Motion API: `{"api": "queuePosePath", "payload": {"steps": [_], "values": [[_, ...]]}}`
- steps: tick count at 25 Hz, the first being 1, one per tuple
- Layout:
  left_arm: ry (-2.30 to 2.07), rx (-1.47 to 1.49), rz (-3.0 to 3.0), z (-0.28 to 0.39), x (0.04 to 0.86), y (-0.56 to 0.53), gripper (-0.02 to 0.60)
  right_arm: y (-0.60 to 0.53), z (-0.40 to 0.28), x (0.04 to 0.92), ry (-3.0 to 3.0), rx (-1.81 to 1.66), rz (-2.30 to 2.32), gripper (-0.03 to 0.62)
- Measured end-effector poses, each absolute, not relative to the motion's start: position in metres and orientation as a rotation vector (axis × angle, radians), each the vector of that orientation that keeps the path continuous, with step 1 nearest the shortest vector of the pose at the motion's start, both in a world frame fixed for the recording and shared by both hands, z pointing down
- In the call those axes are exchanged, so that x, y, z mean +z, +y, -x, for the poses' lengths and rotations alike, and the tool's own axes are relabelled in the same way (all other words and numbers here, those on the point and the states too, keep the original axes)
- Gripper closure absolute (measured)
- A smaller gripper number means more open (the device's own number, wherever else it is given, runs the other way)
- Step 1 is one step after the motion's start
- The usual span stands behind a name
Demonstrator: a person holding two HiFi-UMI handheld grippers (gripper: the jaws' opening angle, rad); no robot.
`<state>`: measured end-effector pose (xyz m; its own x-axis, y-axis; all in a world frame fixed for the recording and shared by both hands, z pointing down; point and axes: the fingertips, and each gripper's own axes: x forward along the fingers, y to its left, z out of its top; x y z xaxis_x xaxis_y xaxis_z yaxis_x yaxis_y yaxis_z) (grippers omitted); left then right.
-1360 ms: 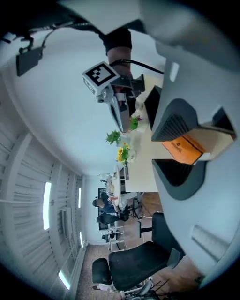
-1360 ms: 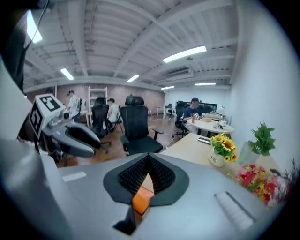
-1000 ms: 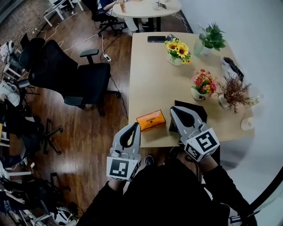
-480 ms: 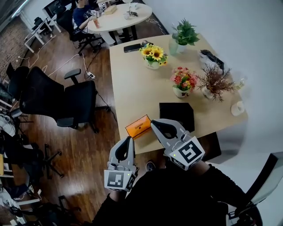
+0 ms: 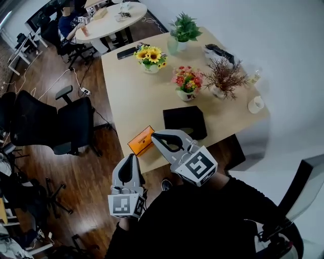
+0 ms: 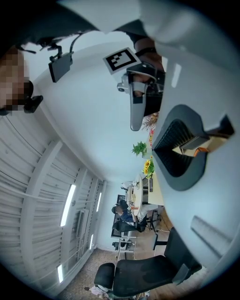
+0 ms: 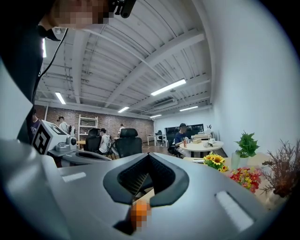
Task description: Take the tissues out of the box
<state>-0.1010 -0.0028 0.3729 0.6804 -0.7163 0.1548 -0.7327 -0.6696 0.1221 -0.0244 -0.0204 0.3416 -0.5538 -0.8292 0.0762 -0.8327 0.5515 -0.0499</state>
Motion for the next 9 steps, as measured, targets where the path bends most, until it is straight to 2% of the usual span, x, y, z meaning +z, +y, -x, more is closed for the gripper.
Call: {"api": "queuePosePath", "payload": {"steps": [9], "values": [[-1.168,0.112,-2.748,0.0962,0.3689,0.0005,0.601,-0.0154,0.0261,0.3412,-2.721,0.113,-1.445,0.594]]}}
